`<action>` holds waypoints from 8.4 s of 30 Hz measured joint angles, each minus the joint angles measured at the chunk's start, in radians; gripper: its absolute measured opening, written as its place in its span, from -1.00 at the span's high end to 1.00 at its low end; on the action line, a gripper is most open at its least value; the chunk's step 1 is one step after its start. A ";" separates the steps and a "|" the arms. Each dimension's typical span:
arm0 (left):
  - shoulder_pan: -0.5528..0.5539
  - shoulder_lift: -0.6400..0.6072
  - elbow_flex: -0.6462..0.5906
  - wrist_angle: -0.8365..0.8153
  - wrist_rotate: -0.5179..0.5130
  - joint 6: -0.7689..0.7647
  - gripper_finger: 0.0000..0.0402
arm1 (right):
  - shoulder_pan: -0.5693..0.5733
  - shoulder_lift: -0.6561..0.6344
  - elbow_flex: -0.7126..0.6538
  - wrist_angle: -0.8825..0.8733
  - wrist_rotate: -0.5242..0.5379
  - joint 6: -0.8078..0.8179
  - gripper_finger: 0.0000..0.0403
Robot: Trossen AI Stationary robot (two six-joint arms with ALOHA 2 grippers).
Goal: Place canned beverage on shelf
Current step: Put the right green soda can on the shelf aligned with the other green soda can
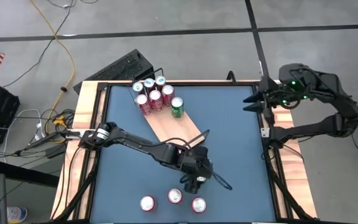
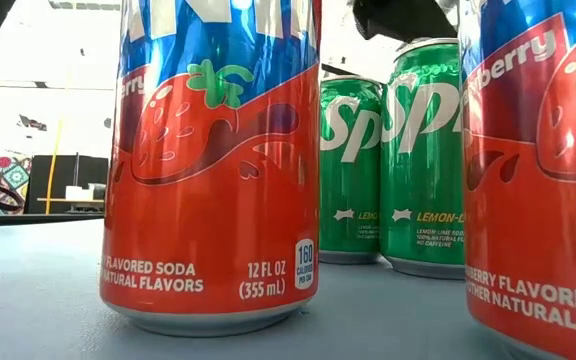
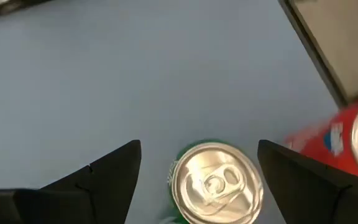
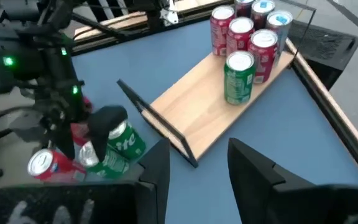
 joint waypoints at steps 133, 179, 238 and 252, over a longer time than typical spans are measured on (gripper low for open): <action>0.523 -0.651 -0.602 -0.169 0.397 0.940 -0.17 | -0.062 0.291 0.000 0.364 -0.018 -0.260 0.28; 0.547 -0.708 -0.522 -0.151 0.396 0.618 -0.36 | -0.006 0.385 0.001 0.433 -0.189 -0.335 0.28; 0.411 -1.020 -0.651 -0.250 0.127 0.063 0.27 | 0.098 0.877 0.001 0.678 -0.080 -0.558 1.00; 0.400 -1.018 -0.713 -0.207 0.106 0.007 0.27 | 0.143 0.828 -0.001 0.520 -0.078 -0.620 1.00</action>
